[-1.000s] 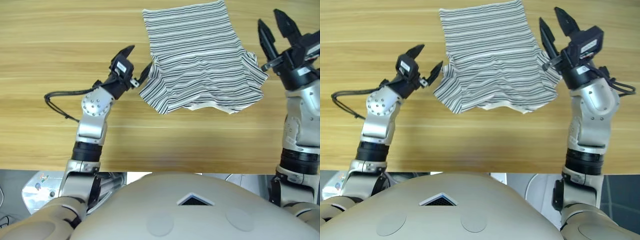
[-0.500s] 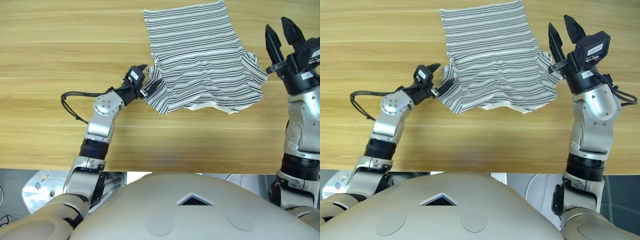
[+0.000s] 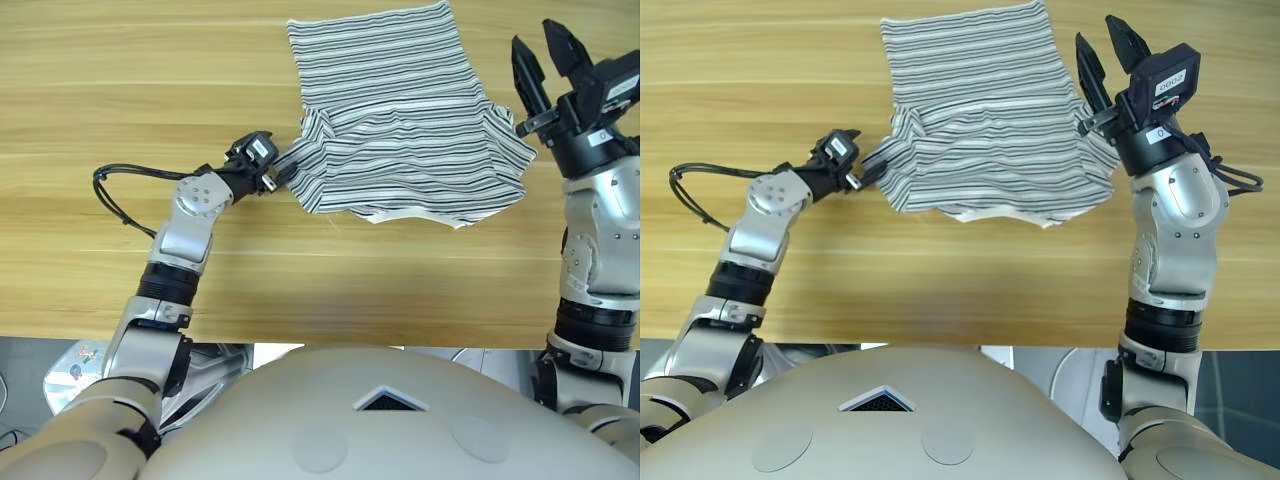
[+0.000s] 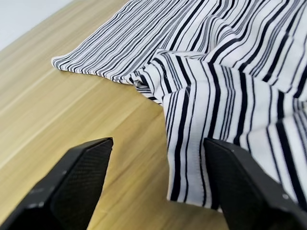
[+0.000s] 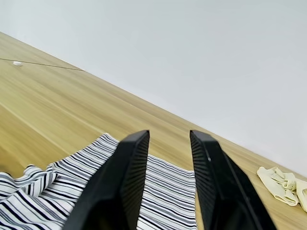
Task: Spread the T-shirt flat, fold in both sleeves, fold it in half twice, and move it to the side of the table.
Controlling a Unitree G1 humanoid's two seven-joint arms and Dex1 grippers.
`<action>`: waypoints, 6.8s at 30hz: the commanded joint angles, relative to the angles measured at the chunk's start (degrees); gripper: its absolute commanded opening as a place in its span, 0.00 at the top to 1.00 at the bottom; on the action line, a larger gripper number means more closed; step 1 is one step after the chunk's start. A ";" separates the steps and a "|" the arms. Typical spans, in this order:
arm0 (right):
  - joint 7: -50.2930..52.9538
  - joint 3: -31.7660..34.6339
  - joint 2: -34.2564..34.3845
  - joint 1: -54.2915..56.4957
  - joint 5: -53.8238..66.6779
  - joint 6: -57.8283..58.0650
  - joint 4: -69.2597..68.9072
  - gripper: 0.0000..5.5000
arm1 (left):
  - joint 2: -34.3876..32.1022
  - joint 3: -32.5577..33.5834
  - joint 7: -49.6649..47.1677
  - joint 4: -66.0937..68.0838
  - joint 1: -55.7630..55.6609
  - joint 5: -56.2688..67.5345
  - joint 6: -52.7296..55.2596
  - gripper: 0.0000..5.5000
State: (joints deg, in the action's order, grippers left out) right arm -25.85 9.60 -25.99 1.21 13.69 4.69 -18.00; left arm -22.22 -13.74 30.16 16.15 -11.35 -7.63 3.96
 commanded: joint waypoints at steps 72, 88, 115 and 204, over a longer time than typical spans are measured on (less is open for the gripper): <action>0.99 -34.47 5.74 -11.22 -33.20 3.97 8.59 0.72 | 9.00 20.04 -18.32 -29.90 21.29 13.96 -2.28 0.36; 4.70 -19.28 6.34 -18.96 -13.74 -15.90 -13.71 0.72 | -11.93 30.73 -13.38 -24.89 41.36 -10.67 -26.15 0.36; 10.33 9.40 1.46 -15.65 -10.74 -15.75 -3.86 0.72 | -20.62 10.28 -12.77 -21.86 32.57 -40.37 -25.76 0.45; 4.52 -3.01 -25.97 -36.88 -49.84 -33.02 15.00 0.72 | -5.34 3.24 -22.42 -36.67 31.60 -20.24 -27.99 0.53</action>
State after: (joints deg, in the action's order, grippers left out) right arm -18.95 9.68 -52.02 -37.03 -35.16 -28.67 -4.19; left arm -28.20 -10.66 7.83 -20.24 20.42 -27.35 -24.56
